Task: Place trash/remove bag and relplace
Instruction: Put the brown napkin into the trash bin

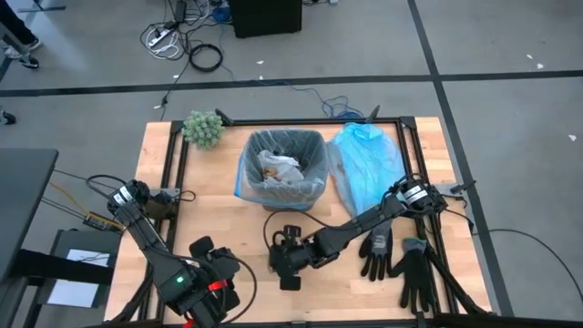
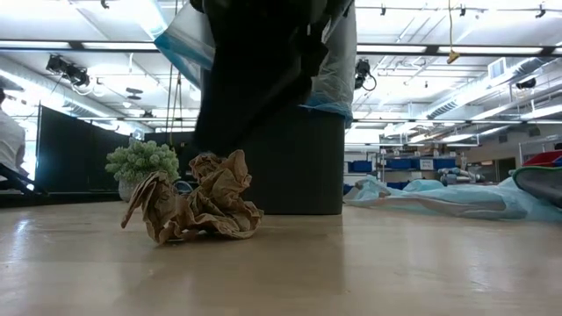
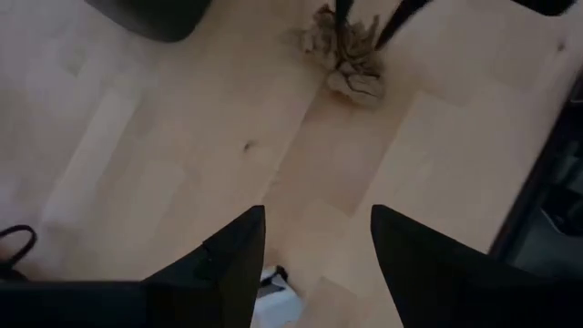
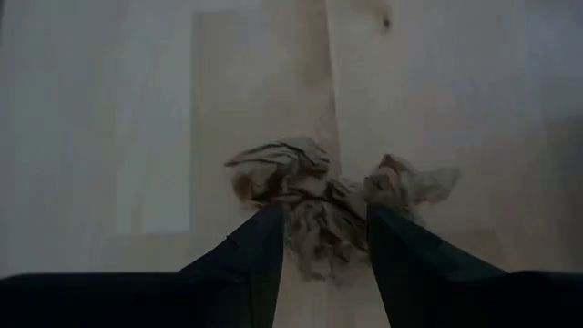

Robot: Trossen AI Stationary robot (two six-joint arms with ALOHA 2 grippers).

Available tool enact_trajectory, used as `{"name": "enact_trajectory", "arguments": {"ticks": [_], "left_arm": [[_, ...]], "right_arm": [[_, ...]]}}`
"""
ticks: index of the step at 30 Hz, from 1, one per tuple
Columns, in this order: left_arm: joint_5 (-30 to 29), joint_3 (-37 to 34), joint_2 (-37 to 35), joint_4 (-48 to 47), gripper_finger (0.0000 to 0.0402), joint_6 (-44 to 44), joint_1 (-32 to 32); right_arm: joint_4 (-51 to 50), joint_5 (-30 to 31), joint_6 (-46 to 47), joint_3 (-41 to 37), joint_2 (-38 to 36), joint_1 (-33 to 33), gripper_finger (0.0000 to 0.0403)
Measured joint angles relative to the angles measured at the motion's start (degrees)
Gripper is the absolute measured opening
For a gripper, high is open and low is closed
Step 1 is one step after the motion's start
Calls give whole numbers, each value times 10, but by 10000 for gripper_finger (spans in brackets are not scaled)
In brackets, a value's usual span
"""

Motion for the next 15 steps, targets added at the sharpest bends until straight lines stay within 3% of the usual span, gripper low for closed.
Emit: {"name": "enact_trajectory", "arguments": {"ticks": [5, 15], "left_arm": [[0, 0, 0, -1, 211, 9, 1], [-11, 0, 0, -26, 211, 15, 1]], "right_arm": [[-11, -45, 7, -2, 0, -12, 146], [-23, -68, 34, -22, 0, -27, 139]]}}
